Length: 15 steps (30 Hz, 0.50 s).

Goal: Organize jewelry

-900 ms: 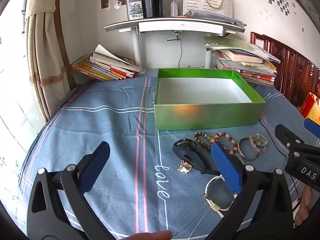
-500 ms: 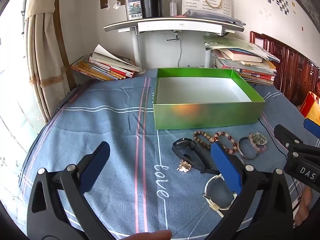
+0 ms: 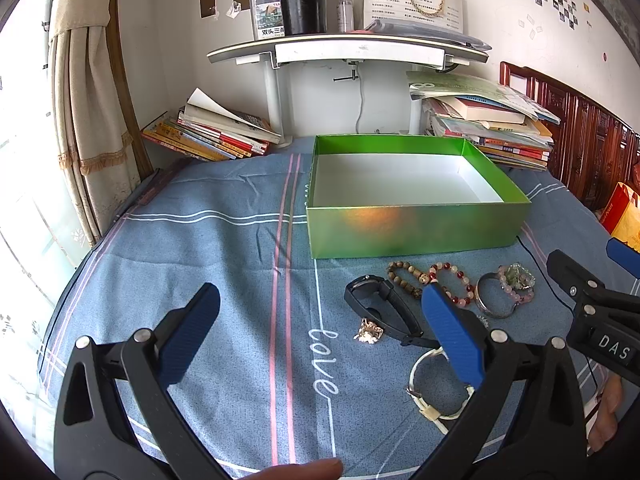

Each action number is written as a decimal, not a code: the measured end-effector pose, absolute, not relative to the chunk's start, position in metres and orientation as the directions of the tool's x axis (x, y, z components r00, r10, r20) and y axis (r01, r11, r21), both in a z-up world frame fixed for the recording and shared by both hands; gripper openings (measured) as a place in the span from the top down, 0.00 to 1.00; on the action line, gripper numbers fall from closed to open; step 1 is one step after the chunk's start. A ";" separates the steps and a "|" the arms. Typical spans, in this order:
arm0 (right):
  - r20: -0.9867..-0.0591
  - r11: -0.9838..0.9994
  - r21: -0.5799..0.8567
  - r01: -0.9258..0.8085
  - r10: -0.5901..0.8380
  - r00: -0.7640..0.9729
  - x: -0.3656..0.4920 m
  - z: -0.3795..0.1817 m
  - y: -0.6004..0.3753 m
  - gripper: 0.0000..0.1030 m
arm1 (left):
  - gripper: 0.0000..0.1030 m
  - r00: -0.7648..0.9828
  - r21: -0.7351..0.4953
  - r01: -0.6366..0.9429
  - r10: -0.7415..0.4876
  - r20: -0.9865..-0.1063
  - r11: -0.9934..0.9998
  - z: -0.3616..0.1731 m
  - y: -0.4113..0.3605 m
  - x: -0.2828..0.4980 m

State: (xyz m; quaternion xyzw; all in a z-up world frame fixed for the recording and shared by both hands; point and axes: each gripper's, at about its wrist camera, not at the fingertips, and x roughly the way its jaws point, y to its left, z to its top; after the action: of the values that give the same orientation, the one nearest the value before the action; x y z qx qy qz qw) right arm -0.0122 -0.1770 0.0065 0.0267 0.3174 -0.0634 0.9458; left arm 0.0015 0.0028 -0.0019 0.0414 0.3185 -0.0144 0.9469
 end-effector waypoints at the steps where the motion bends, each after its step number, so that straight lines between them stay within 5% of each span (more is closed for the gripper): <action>1: -0.604 0.991 0.010 0.137 -0.103 0.790 -0.012 0.006 -0.177 0.02 | 0.03 0.797 0.070 0.054 0.000 -0.604 0.996 -0.001 0.001 0.000; 15: -0.611 0.990 0.014 0.139 -0.101 0.785 -0.012 0.001 -0.177 0.02 | 0.03 0.797 0.072 0.053 0.001 -0.604 0.996 -0.001 0.000 0.000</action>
State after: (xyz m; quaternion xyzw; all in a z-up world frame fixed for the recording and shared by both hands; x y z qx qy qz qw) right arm -0.0122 -0.1768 0.0014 0.0292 0.3216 -0.0636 0.9443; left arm 0.0002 -0.0001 -0.0008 0.0425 0.3183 -0.0138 0.9469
